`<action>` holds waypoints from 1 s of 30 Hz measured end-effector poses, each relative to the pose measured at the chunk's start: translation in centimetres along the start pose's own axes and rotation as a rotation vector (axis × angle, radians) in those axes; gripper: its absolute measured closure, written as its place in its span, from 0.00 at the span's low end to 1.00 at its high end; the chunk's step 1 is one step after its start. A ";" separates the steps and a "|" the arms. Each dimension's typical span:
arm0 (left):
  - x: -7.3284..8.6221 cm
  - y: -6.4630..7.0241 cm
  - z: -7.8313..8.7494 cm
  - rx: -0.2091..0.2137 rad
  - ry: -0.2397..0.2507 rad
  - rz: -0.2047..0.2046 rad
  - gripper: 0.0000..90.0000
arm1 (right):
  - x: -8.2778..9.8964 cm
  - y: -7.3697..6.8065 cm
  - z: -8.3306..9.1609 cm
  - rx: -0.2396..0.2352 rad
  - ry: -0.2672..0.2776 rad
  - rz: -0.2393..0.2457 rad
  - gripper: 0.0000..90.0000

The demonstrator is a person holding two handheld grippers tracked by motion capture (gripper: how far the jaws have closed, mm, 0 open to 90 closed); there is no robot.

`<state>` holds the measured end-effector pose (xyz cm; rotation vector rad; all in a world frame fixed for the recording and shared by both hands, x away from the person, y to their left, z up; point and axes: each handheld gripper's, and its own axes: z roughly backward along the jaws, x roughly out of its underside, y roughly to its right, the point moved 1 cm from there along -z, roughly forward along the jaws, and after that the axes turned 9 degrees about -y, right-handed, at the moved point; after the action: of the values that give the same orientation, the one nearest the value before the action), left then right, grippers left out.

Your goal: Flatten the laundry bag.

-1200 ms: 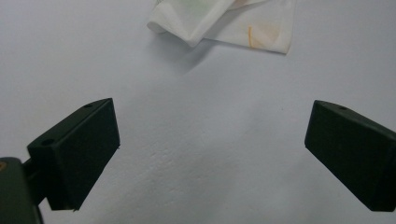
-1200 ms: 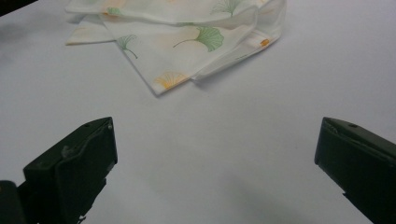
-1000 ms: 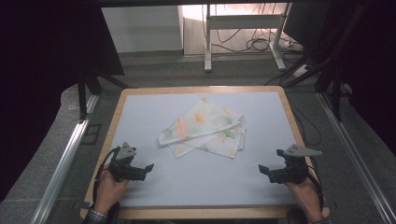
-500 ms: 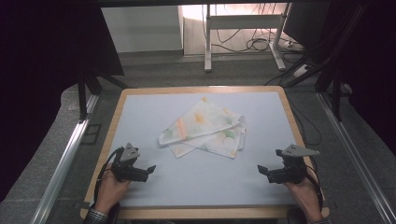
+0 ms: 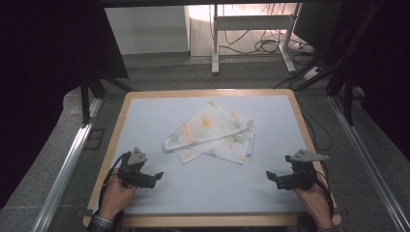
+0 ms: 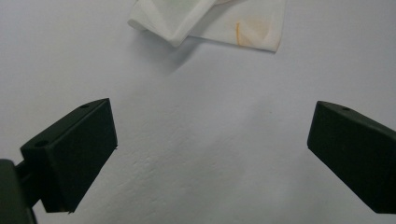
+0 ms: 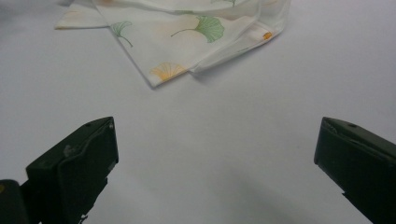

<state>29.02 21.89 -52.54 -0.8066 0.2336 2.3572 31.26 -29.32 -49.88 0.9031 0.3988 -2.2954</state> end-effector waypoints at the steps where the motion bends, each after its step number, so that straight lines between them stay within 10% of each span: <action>1: -0.2 0.1 0.0 0.007 -0.002 -0.002 0.01 | 0.0 0.0 0.0 0.001 -0.002 -0.004 0.00; 19: -3.9 0.4 -2.0 -0.002 0.005 -0.061 0.07 | -1.5 0.1 -1.4 0.015 -0.020 -0.069 0.00; 30: -6.3 0.3 -3.4 -0.039 0.021 -0.101 0.20 | -3.0 0.1 -2.4 0.035 -0.068 -0.042 0.22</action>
<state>34.41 17.25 -51.47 -0.8428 0.1531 2.2656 34.20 -26.88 -49.48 0.8380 0.3522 -2.3712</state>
